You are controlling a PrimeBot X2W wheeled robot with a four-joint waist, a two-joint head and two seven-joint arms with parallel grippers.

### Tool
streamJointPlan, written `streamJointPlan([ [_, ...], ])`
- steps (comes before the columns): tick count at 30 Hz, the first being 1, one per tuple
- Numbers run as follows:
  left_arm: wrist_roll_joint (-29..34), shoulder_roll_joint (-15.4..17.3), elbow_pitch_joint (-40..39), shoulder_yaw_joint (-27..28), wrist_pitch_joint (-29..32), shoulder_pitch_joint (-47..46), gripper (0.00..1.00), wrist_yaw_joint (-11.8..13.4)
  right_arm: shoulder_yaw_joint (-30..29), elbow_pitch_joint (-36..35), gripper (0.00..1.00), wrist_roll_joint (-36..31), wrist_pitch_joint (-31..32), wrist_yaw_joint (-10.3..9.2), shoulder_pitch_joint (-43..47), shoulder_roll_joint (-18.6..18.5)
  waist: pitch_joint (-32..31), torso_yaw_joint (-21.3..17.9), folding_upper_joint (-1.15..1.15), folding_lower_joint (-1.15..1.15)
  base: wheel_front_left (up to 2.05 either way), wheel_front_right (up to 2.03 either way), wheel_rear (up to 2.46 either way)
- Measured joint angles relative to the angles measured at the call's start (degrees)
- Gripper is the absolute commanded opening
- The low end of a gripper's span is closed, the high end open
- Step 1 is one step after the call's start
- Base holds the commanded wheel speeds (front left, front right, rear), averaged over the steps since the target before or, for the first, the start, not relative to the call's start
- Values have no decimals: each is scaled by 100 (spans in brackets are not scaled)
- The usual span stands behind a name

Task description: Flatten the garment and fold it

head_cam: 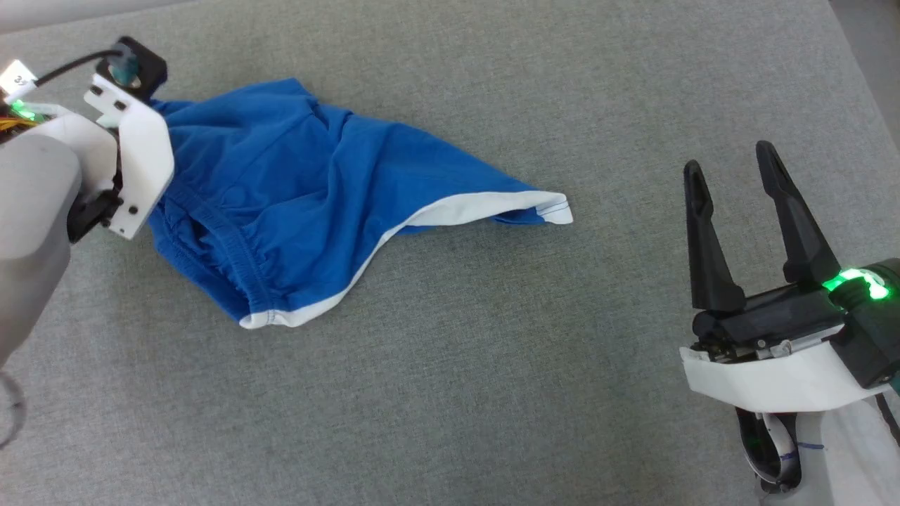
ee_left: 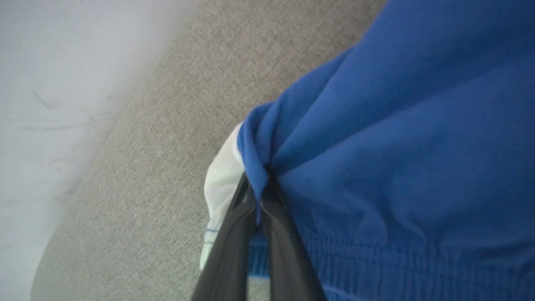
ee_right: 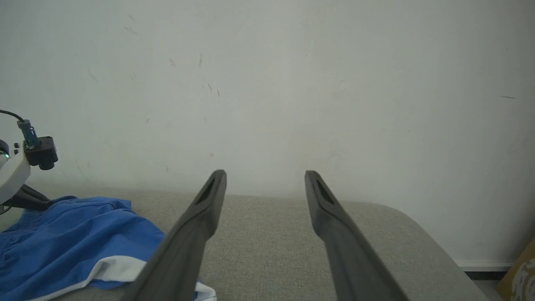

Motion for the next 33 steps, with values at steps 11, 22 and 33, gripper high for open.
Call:
streamJointPlan([
  [11, 78, -642, 358, 36, -1143, -37, 100, 4, -68, 130, 100, -47, 0, 0, 268, 5, -336, 205, 0, 0, 0, 0, 0],
  [22, -911, -514, -1738, -21, 383, 166, 100, 2, -82, 198, 100, -51, 0, 0, 571, -12, -1070, 782, 0, -2, 0, 0, 0],
  [33, -1238, 235, -3829, -37, 2053, 1003, 100, 1, -81, 191, 100, -47, 0, 0, 572, -9, -1321, 972, 0, -2, 0, 0, 0],
])
